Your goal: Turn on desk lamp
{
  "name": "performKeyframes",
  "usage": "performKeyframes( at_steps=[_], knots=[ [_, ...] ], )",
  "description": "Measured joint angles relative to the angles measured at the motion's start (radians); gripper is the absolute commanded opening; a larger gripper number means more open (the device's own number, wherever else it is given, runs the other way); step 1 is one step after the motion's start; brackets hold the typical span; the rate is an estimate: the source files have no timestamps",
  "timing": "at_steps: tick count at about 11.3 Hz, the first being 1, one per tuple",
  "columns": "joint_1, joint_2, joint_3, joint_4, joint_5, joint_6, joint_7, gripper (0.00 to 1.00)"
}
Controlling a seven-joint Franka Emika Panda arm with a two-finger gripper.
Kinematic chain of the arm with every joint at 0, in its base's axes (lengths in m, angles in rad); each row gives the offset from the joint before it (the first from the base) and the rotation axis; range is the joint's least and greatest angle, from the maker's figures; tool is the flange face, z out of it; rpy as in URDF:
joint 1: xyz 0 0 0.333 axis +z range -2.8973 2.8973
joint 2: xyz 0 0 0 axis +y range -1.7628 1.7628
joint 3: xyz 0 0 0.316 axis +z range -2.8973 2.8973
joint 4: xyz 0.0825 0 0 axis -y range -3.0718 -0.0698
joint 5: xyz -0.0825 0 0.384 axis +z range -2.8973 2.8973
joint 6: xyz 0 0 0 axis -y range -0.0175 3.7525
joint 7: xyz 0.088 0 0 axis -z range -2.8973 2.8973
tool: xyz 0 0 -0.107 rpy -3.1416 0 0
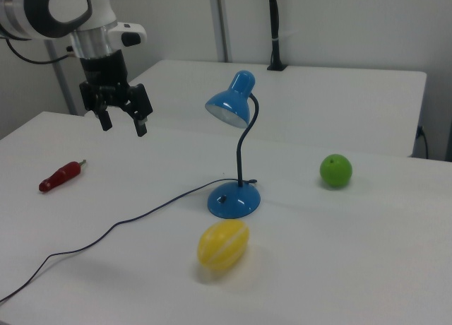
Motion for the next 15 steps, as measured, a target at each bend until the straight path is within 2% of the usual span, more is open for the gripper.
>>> performKeyframes(
  at_steps=[3, 4, 5, 6, 7, 8, 9, 15],
  knots=[
    [0.0, 0.0, 0.0, 0.0, 0.0, 0.0, 0.0, 0.99],
    [0.0, 0.0, 0.0, 0.0, 0.0, 0.0, 0.0, 0.89],
    [0.0, 0.001, 0.0, -0.001, 0.0, 0.0, 0.0, 0.66],
    [0.0, 0.001, 0.0, -0.001, 0.0, 0.0, 0.0, 0.37],
    [0.0, 0.001, 0.0, -0.001, 0.0, 0.0, 0.0, 0.17],
    [0.0, 0.001, 0.001, -0.001, 0.0, 0.0, -0.001, 0.04],
    [0.0, 0.001, 0.001, -0.001, 0.0, 0.0, -0.001, 0.0],
    [0.0, 0.003, 0.001, -0.004, 0.0, 0.0, -0.001, 0.0]
  ],
)
